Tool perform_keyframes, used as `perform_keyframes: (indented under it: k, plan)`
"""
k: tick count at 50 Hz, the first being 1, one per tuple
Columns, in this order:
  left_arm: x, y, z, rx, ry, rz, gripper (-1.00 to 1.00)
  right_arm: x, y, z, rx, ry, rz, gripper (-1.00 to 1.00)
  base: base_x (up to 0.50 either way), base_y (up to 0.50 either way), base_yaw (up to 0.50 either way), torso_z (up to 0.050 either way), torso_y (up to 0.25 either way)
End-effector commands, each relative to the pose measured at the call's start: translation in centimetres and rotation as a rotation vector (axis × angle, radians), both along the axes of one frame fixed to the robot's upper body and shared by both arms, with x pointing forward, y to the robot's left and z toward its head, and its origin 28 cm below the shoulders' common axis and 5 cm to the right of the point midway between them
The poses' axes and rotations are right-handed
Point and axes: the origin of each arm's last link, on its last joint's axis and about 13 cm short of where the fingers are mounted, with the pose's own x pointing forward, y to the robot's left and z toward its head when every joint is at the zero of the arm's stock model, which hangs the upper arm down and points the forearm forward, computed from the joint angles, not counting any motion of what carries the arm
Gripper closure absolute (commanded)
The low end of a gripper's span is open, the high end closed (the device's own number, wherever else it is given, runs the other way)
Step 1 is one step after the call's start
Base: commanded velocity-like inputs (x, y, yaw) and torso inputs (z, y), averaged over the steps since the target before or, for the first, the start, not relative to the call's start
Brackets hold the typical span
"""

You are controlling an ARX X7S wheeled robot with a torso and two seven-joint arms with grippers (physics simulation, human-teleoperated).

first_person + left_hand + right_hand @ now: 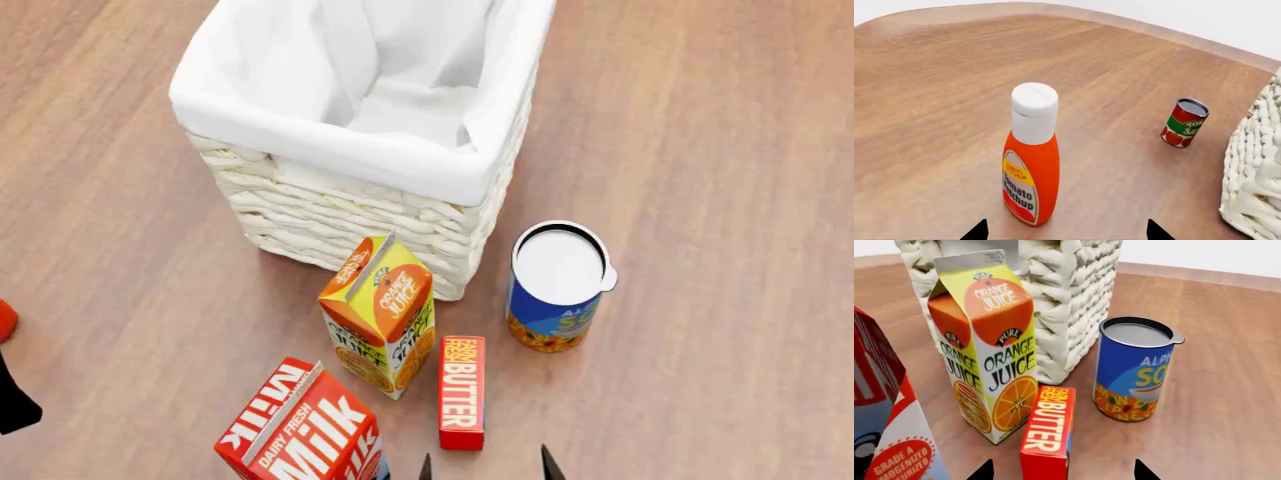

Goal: Pick up the butter and put it in the basket.

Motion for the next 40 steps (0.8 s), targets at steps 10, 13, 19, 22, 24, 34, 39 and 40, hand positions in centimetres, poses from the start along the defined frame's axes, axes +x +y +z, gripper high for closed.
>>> perform_keyframes:
  k: [10,13,19,22,24,34,39,40]
  plan:
    - [-0.2,-0.1,0.1,-0.003,0.001,-0.002,-1.0,0.7,0.1,0.6,-0.006,0.036,0.028,-1.0,0.0,0.0,0.0,0.0,0.0]
    - [-0.3,-0.1,0.1,-0.003,0.0,-0.005,-1.0,0.8,0.0,0.6,-0.011,0.039,0.023,-1.0,0.0,0.0,0.0,0.0,0.0]
    - [-0.3,-0.1,0.1,-0.004,-0.001,-0.005,-1.0,1.0,0.0,0.8,-0.011,0.048,0.014,-1.0,0.0,0.0,0.0,0.0,0.0]
    - [-0.4,-0.2,0.2,-0.003,-0.002,-0.007,-1.0,1.3,-0.1,0.9,-0.012,0.057,0.014,-1.0,0.0,0.0,0.0,0.0,0.0]
    - [-0.4,-0.2,0.2,-0.003,-0.003,-0.008,-1.0,1.4,-0.1,0.9,-0.014,0.058,0.015,-1.0,0.0,0.0,0.0,0.0,0.0]
    - [-0.6,-0.3,0.3,-0.006,-0.004,-0.011,-1.0,2.2,-0.3,1.5,-0.018,0.06,0.022,-1.0,0.0,0.0,0.0,0.0,0.0]
    - [-0.7,-0.3,0.4,-0.008,-0.005,-0.011,-1.0,2.4,-0.4,1.6,-0.021,0.069,0.022,-1.0,0.0,0.0,0.0,0.0,0.0]
    - [-0.7,-0.3,0.4,-0.008,-0.005,-0.011,-1.0,2.5,-0.5,1.7,-0.022,0.071,0.022,-1.0,0.0,0.0,0.0,0.0,0.0]
